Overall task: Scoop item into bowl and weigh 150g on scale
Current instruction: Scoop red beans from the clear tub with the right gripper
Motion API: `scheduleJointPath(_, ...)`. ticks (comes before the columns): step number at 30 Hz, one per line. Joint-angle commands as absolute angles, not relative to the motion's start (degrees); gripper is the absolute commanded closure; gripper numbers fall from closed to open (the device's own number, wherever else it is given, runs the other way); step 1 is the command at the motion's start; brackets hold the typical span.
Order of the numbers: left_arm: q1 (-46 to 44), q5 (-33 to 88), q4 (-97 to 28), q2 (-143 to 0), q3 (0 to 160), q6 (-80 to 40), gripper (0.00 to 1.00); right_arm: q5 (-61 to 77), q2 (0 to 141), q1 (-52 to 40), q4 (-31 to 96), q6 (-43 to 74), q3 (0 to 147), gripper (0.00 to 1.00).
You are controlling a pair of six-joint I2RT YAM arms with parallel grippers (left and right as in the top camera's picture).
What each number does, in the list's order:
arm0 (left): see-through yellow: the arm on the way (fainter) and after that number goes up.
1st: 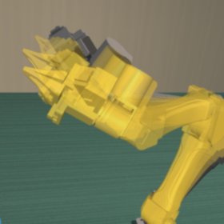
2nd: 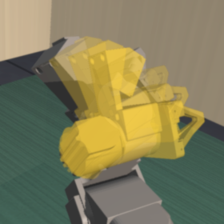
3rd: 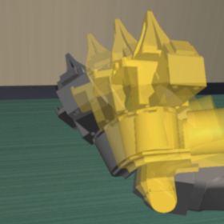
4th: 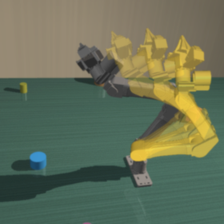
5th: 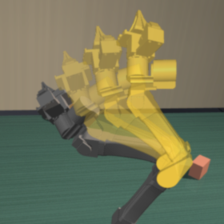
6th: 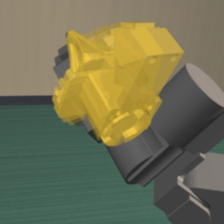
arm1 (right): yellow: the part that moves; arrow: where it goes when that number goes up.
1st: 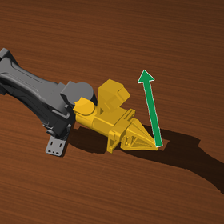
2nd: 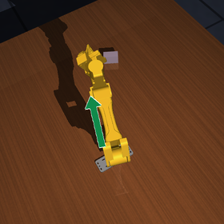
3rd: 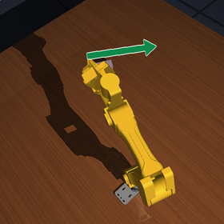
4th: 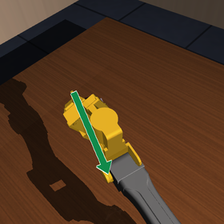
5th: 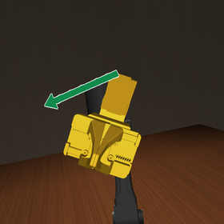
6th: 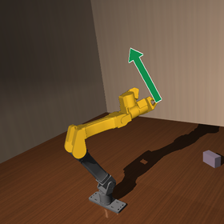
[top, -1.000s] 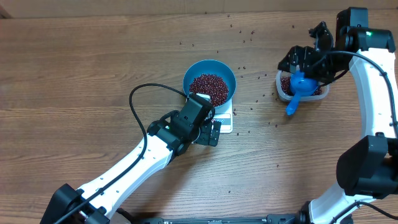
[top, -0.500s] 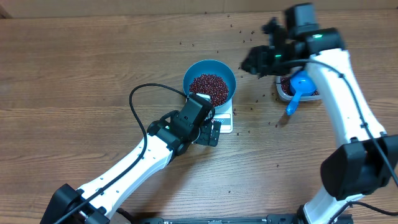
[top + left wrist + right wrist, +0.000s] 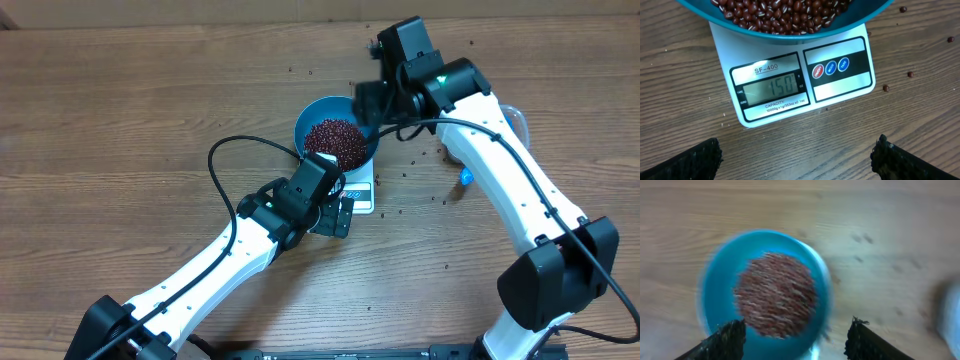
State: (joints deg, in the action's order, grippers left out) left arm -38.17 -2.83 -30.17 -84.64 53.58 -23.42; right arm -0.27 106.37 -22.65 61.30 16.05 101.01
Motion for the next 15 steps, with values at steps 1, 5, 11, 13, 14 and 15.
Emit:
scheduleJointPath(1, -38.24, -3.16, -30.15, -84.64, 53.30, -22.28, 0.00, -10.24, 105.23, -19.22, 65.63, 25.87, 102.35, 0.34)
scheduleJointPath(5, -38.24, -3.16, -30.15, -84.64, 53.30, -22.28, 0.01, -8.27, 105.47, -11.94, 73.34, 28.75, 102.32, 0.34)
scheduleJointPath(11, -38.24, -3.16, -30.15, -84.64, 53.30, -22.28, 0.00, 3.86, 105.56, 1.15, 77.21, 25.85, 97.08, 0.33)
scheduleJointPath(13, -38.24, -3.16, -30.15, -84.64, 53.30, -22.28, 0.00, 9.28, 105.56, 4.34, 75.33, 22.98, 93.56, 0.34)
scheduleJointPath(14, -38.24, -3.16, -30.15, -84.64, 53.30, -22.26, 0.00, 12.38, 105.56, 5.93, 73.73, 21.45, 91.35, 0.33)
scheduleJointPath(15, -38.24, -3.16, -30.15, -84.64, 53.30, -22.28, 0.01, 14.94, 105.54, 7.16, 72.16, 20.16, 89.47, 0.33)
